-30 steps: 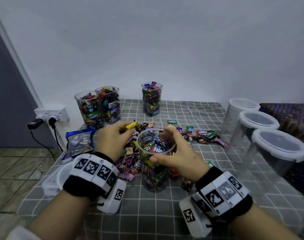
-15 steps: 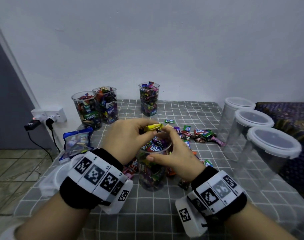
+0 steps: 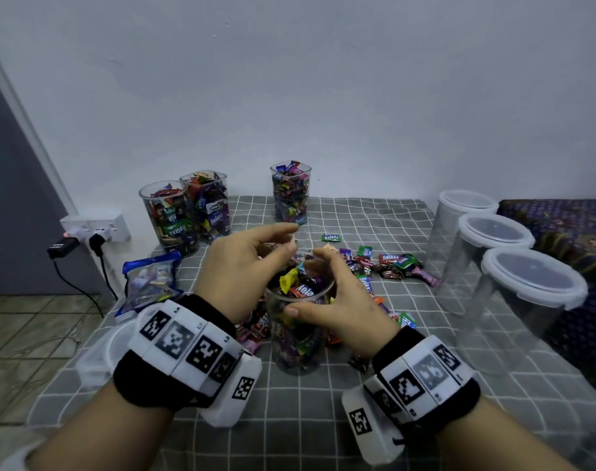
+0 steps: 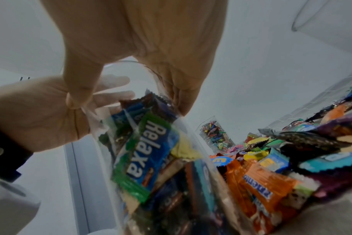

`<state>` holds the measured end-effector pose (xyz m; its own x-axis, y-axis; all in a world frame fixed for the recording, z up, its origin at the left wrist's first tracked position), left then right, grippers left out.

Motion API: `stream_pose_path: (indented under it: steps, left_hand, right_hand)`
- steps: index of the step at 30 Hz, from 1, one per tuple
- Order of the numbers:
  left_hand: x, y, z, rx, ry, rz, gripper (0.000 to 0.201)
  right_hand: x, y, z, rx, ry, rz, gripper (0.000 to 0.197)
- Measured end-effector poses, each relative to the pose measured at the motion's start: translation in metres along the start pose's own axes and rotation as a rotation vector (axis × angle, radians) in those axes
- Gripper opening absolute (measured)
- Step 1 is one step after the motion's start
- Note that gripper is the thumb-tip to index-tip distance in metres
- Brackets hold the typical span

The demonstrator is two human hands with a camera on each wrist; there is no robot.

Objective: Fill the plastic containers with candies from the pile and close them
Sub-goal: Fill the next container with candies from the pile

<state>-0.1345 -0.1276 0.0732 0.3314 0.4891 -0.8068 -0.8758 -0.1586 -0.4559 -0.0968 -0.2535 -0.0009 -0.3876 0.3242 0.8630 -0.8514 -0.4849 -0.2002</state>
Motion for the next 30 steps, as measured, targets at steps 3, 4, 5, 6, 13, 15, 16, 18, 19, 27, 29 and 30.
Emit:
stream_pose_path:
  steps: [3, 4, 5, 6, 13, 15, 16, 18, 19, 27, 29, 30]
  left_hand:
    - [0.014, -0.002, 0.021, -0.115, 0.166, 0.079, 0.022]
    - [0.021, -0.002, 0.029, -0.154, 0.186, 0.112, 0.02]
    - [0.03, -0.002, 0.037, -0.188, 0.205, 0.155, 0.018]
    - [0.041, -0.002, 0.043, -0.211, 0.221, 0.208, 0.016]
    - [0.116, 0.001, 0.042, -0.136, 0.158, 0.614, 0.015]
    - [0.128, 0.005, 0.027, -0.044, 0.158, 0.708, 0.028]
    - [0.132, 0.006, 0.021, -0.004, 0.15, 0.732, 0.033]
    - [0.142, 0.007, 0.011, 0.064, 0.088, 0.748, 0.036]
    - [0.148, 0.006, 0.007, 0.106, 0.023, 0.755, 0.037]
    - [0.181, 0.017, -0.017, 0.285, -0.286, 0.824, 0.055]
    - [0.18, 0.017, -0.019, 0.265, -0.287, 0.824, 0.061]
    - [0.18, 0.015, -0.022, 0.27, -0.274, 0.809, 0.07]
  right_hand:
    - [0.001, 0.0, 0.002, 0.034, 0.025, -0.02, 0.09]
    - [0.002, 0.0, 0.002, 0.06, 0.045, -0.032, 0.091]
    - [0.003, 0.0, 0.001, 0.095, 0.07, -0.042, 0.093]
    - [0.004, 0.001, 0.001, 0.133, 0.099, -0.046, 0.096]
    - [0.001, 0.001, 0.013, 0.343, 0.401, -0.114, 0.088]
    - [-0.01, -0.002, 0.026, 0.354, 0.608, -0.17, 0.075]
    - [-0.018, -0.003, 0.035, 0.337, 0.736, -0.219, 0.068]
    - [-0.037, -0.003, 0.05, 0.318, 0.957, -0.323, 0.057]
    - [-0.045, -0.001, 0.055, 0.336, 1.025, -0.376, 0.052]
    - [-0.097, 0.014, 0.054, 0.524, 1.188, -0.611, 0.044]
    - [-0.104, 0.01, 0.05, 0.508, 1.1, -0.624, 0.04]
    - [-0.104, 0.007, 0.047, 0.479, 1.03, -0.616, 0.036]
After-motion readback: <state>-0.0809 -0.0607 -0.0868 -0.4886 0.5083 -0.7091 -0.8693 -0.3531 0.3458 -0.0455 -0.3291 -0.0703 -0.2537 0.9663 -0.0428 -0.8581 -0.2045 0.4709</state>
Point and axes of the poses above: each hand's wrist, its own y-axis away from the middle knuckle, its own z-axis out of the back of the hand, x = y × z, the point moved 10 cm from there along -y, towards the middle knuckle, and after that the axes turned 8 degrees about y, right-handed, at the moved point
